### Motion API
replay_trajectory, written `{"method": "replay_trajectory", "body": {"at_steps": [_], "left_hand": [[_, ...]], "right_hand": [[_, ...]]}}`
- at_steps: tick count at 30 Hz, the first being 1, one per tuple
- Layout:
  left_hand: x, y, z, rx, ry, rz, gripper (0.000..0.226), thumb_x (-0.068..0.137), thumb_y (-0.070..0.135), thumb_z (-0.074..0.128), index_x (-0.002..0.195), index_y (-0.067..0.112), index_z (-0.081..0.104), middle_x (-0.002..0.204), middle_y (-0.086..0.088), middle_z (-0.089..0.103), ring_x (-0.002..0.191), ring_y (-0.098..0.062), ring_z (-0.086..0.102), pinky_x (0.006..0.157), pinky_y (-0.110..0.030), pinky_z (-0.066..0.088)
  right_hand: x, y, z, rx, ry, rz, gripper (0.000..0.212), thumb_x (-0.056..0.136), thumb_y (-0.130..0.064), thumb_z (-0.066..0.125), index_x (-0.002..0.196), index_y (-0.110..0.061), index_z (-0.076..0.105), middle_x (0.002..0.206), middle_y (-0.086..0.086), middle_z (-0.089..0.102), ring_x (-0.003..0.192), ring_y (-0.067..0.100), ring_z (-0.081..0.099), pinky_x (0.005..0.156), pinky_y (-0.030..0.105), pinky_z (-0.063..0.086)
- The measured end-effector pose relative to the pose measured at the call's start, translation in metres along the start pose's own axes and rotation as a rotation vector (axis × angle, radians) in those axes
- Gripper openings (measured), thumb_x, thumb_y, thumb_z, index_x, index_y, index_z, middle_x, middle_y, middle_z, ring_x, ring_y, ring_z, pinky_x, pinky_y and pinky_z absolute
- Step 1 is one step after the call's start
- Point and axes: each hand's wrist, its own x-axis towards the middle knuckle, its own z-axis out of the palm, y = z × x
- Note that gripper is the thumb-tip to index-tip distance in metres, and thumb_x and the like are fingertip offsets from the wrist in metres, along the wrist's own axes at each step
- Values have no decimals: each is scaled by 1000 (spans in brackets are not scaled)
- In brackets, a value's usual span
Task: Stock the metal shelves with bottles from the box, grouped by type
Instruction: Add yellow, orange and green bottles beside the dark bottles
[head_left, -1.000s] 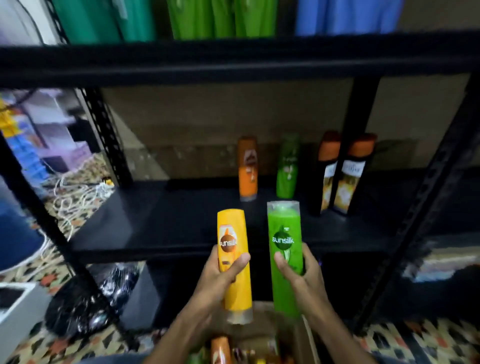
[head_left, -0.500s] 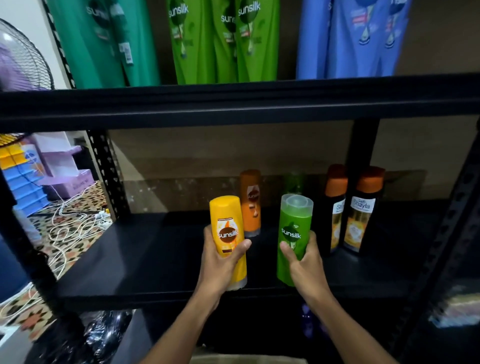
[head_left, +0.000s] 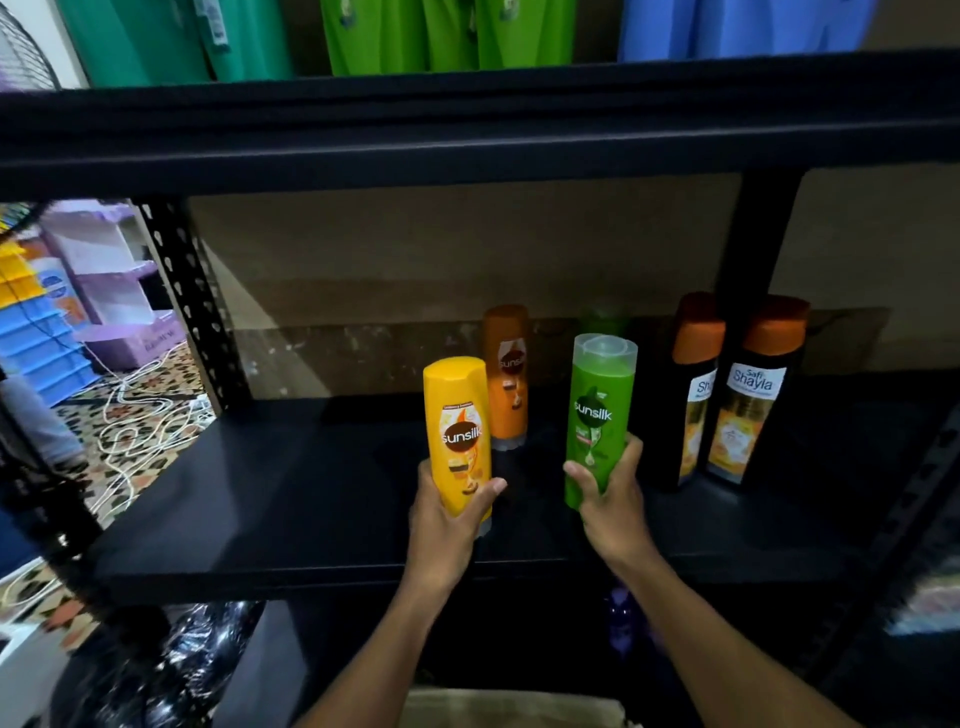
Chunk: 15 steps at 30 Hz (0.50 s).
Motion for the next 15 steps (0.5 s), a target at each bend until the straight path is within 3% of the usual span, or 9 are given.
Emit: {"method": "replay_trajectory", "body": {"at_steps": [4, 7, 9, 12, 15], "left_hand": [[22, -4, -7, 49, -55, -43, 61, 82, 39, 82, 129, 36, 44, 120, 12, 62, 108, -5, 62, 89, -29, 55], [46, -12, -18, 192, -8, -32, 54, 76, 59, 81, 115, 40, 50, 119, 5, 60, 114, -15, 58, 97, -42, 55], [64, -14, -26, 287, 46, -22, 49, 74, 64, 80, 104, 38, 52, 116, 1, 59, 115, -20, 56, 96, -46, 55], [89, -14, -35, 300, 98, -25, 37, 77, 51, 85, 94, 33, 58, 106, -3, 69, 96, -18, 68, 86, -49, 60], [104, -23, -38, 392, 183, -4, 55, 75, 58, 83, 110, 25, 56, 110, 0, 66, 99, -20, 65, 88, -46, 58]], "right_hand": [[21, 8, 4, -109, 30, 1, 58, 93, -13, 69, 135, -12, 29, 122, 10, 61, 103, 29, 63, 80, 31, 46], [32, 15, 10, -206, 51, 5, 53, 94, -17, 67, 130, -10, 30, 121, 16, 63, 103, 34, 64, 81, 35, 47], [35, 19, 16, -336, 95, -2, 48, 95, -23, 66, 126, -8, 32, 120, 20, 63, 102, 40, 64, 80, 40, 47], [36, 18, 22, -467, 125, 7, 47, 96, -31, 61, 124, -4, 35, 116, 25, 62, 102, 44, 62, 83, 43, 45], [39, 20, 23, -573, 174, 17, 49, 95, -38, 61, 122, -3, 40, 113, 24, 61, 106, 43, 58, 90, 47, 43]]}}
